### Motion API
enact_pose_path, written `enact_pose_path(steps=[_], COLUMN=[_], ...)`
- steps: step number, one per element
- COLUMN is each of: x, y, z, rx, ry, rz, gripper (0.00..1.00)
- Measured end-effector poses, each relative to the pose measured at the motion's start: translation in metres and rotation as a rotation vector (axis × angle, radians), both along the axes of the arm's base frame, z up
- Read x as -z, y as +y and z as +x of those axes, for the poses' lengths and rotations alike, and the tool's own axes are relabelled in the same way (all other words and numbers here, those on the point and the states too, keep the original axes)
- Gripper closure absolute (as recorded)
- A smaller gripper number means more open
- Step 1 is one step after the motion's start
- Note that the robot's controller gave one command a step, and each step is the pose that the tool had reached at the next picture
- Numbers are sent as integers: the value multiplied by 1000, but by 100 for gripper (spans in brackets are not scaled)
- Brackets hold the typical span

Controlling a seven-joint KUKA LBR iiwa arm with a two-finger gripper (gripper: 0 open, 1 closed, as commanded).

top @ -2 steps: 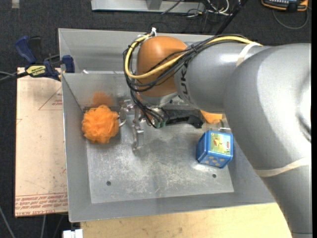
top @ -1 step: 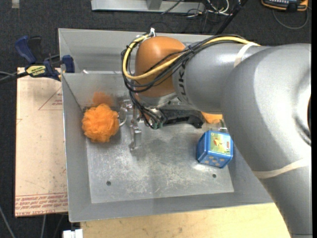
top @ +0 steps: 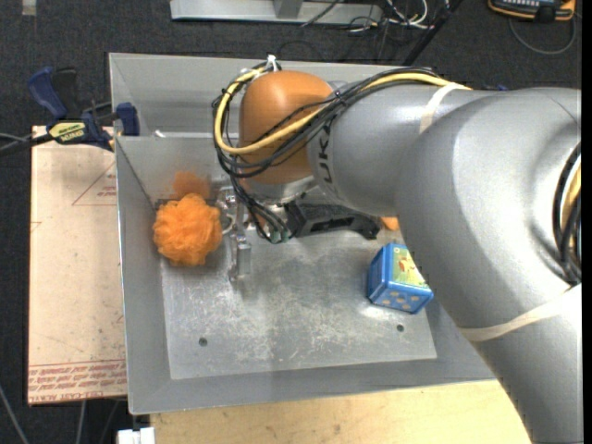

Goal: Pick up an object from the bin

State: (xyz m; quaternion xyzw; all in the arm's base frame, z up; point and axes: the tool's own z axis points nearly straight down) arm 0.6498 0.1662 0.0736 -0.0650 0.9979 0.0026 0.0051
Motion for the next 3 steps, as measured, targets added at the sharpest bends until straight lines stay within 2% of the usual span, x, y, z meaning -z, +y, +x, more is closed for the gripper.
enact_pose_path(steps=[1,2,3], x=[3,4,4], y=[32,52,52], z=[-33,-55,-55], rx=[-180,3,3], ry=[0,-1,-1], rz=[-3,0,0], gripper=[0,100,100])
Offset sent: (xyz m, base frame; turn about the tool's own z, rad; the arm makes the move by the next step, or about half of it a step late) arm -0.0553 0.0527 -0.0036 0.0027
